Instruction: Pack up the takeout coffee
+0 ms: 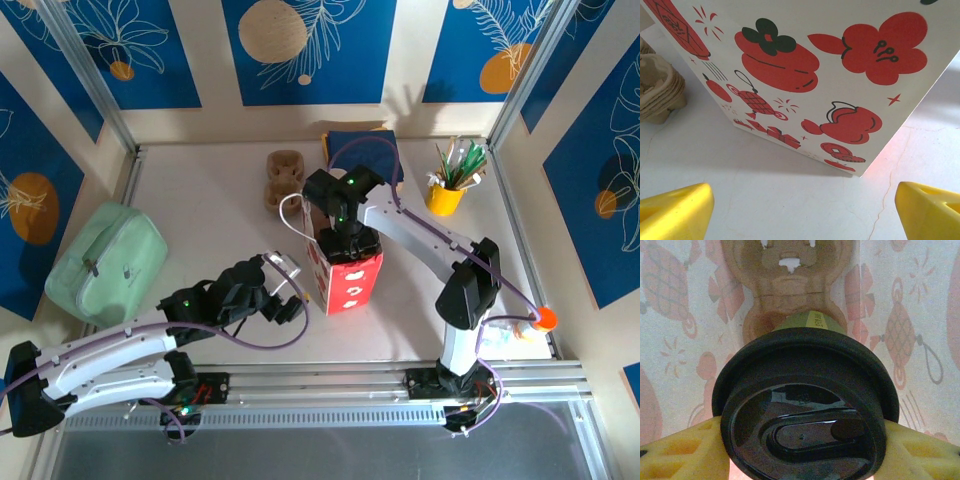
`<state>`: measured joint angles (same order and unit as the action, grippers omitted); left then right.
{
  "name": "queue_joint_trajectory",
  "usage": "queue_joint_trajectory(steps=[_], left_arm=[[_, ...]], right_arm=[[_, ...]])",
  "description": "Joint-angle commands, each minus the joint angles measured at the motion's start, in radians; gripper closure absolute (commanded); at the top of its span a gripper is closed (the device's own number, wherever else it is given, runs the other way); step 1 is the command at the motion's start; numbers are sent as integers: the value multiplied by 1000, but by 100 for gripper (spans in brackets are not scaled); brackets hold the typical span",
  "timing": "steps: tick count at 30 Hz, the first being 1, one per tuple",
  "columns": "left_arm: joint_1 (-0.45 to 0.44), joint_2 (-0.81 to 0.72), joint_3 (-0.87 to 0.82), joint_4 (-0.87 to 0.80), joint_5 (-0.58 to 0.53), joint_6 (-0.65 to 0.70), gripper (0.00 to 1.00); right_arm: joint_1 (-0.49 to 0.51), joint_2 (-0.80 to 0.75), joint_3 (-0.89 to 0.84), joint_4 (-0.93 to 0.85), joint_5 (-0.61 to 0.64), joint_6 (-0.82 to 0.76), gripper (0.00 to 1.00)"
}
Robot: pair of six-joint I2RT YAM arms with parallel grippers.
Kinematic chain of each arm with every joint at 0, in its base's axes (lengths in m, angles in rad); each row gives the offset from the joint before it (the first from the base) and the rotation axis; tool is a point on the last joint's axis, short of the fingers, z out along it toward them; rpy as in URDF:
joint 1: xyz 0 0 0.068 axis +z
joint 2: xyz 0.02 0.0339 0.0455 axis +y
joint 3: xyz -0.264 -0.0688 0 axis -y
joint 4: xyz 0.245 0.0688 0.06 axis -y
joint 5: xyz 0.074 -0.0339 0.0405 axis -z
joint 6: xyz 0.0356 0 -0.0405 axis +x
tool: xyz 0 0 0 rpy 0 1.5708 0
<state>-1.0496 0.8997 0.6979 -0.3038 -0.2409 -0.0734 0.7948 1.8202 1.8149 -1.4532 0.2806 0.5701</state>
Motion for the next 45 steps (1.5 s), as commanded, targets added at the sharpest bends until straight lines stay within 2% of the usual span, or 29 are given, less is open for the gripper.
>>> queue_joint_trajectory(steps=[1,29,45], left_arm=[[-6,1,-6,10,5,-13,7],[-4,2,-8,44,-7,-8,6],[-5,-77,-47,58,-62,-3,5]], right_arm=[[4,-41,-26,22,-25,20,38],[6,-27,-31,36,-26,10,39],[5,-22,-25,31,-14,14,39]])
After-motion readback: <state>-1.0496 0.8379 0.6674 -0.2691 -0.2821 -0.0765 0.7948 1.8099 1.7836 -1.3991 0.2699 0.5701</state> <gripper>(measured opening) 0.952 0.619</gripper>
